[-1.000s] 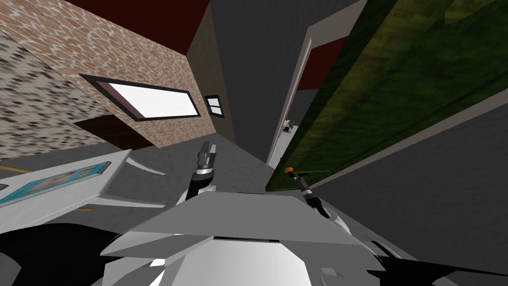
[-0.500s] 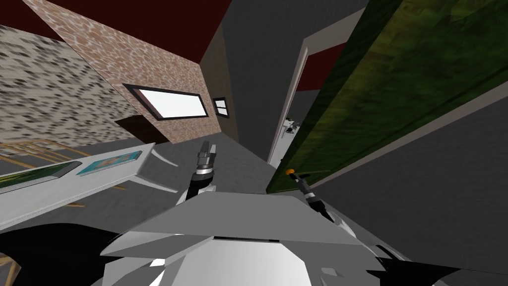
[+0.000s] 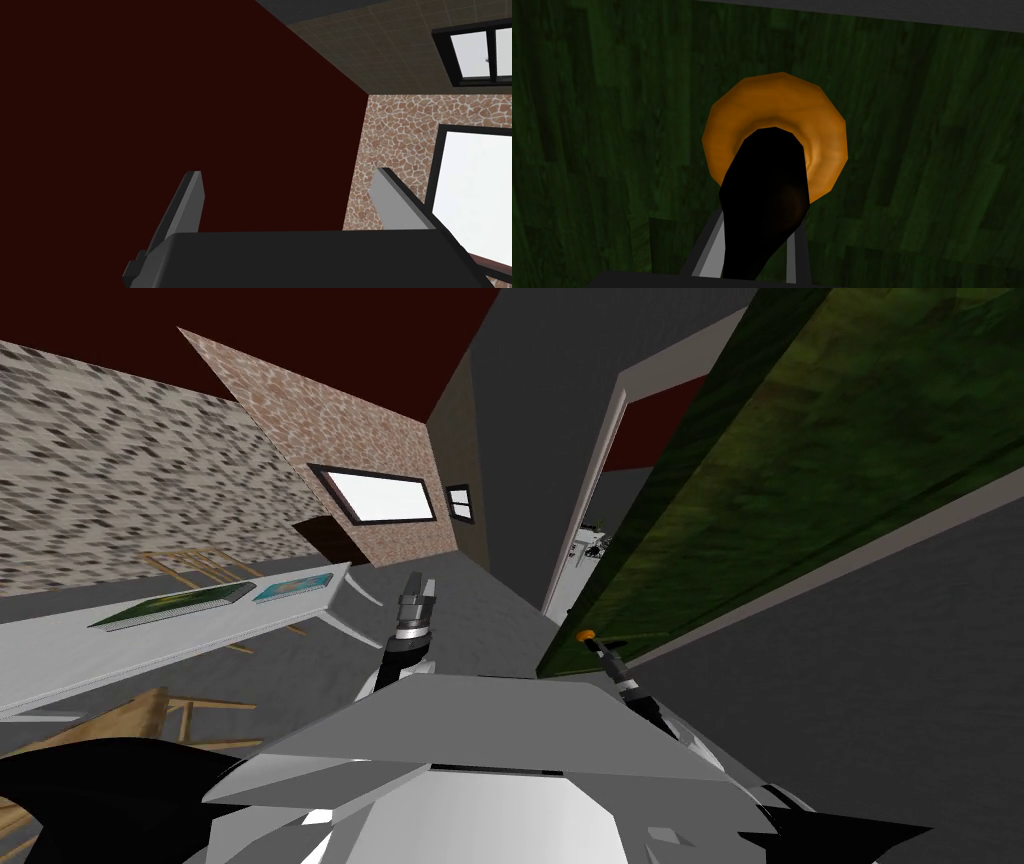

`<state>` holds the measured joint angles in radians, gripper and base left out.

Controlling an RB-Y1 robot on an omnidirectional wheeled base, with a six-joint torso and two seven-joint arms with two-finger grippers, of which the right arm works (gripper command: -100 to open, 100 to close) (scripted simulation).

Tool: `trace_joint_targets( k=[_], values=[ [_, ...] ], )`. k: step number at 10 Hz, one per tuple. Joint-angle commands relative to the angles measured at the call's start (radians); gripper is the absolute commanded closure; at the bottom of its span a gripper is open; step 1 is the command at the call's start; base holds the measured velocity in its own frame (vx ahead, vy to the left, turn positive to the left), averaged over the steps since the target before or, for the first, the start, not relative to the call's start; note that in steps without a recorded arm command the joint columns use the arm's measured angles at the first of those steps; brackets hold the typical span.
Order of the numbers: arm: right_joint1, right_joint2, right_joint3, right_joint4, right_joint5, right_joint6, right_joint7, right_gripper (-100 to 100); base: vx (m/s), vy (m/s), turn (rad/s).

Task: Pull the door open

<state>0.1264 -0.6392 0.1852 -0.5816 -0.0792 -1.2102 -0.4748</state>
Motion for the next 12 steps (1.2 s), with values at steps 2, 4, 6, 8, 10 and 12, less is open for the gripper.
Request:
trace_joint_targets(
  k=[2, 4, 6, 8, 10, 12],
  values=[
    [0.004, -0.007, 0.003, 0.017, -0.003, -0.028, -0.002, 100, -0.199, -0.109, 0.178],
    [0.006, -0.010, 0.005, 0.026, -0.005, -0.042, -0.004, 100, -0.193, -0.074, 0.140],
    [0.003, -0.006, 0.009, 0.032, -0.003, -0.042, -0.004, 100, -0.122, -0.046, 0.078],
    [-0.029, 0.012, 0.004, 0.045, 0.004, -0.016, 0.005, 100, -0.181, -0.076, 0.160],
    [-0.054, 0.024, -0.002, 0.051, 0.009, 0.007, 0.012, 100, -0.165, -0.072, 0.106],
    [-0.084, 0.039, -0.009, 0.058, 0.014, 0.035, 0.021, 100, -0.195, -0.078, 0.121]
  ],
)
